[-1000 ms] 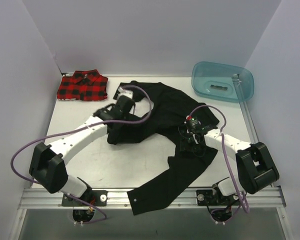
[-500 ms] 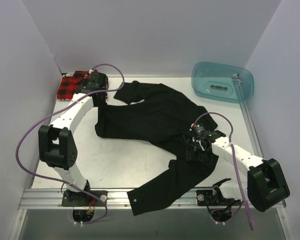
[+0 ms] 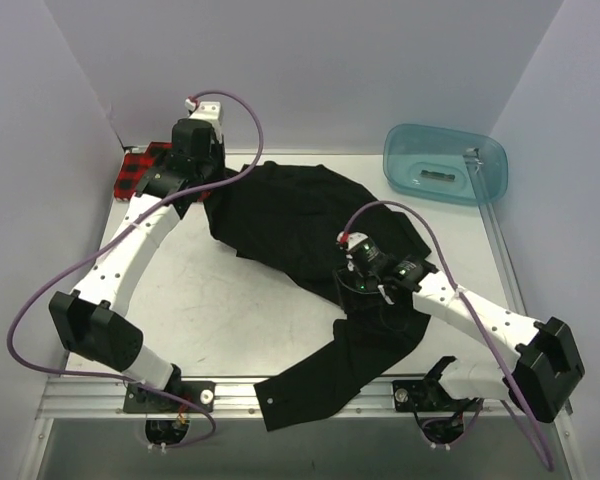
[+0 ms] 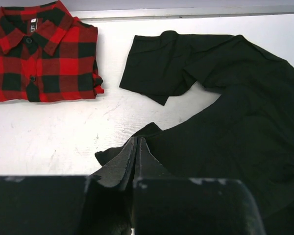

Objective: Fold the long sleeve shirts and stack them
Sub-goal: Flatten the shirt out

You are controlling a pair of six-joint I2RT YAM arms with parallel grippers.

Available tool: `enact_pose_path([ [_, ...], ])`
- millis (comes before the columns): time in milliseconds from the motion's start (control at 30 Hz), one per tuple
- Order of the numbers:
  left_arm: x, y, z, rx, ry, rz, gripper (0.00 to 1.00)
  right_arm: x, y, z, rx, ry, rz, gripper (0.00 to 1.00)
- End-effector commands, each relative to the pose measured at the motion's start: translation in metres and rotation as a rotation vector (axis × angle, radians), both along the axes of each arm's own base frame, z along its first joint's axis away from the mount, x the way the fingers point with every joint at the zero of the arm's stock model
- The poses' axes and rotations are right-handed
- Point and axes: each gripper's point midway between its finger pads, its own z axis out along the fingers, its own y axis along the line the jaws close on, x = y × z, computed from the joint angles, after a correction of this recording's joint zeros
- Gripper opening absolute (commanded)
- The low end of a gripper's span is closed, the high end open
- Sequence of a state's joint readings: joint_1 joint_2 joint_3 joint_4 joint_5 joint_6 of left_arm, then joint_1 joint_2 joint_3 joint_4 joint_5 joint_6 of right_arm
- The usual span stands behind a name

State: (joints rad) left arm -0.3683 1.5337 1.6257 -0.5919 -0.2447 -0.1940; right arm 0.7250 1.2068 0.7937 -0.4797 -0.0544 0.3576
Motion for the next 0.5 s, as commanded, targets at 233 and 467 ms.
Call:
enact_pose_path([
  [233, 0.01, -0.003, 0.005, -0.021, -0.022, -0.006, 0.0, 0.059, 0.091, -0.002, 0.061, -0.134, 0.254, 0.5],
  [467, 0.013, -0.005, 0.002, -0.024, -0.016, -0.003, 0.0, 0.069, 0.116, -0.026, 0.058, -0.11, 0.303, 0.47],
])
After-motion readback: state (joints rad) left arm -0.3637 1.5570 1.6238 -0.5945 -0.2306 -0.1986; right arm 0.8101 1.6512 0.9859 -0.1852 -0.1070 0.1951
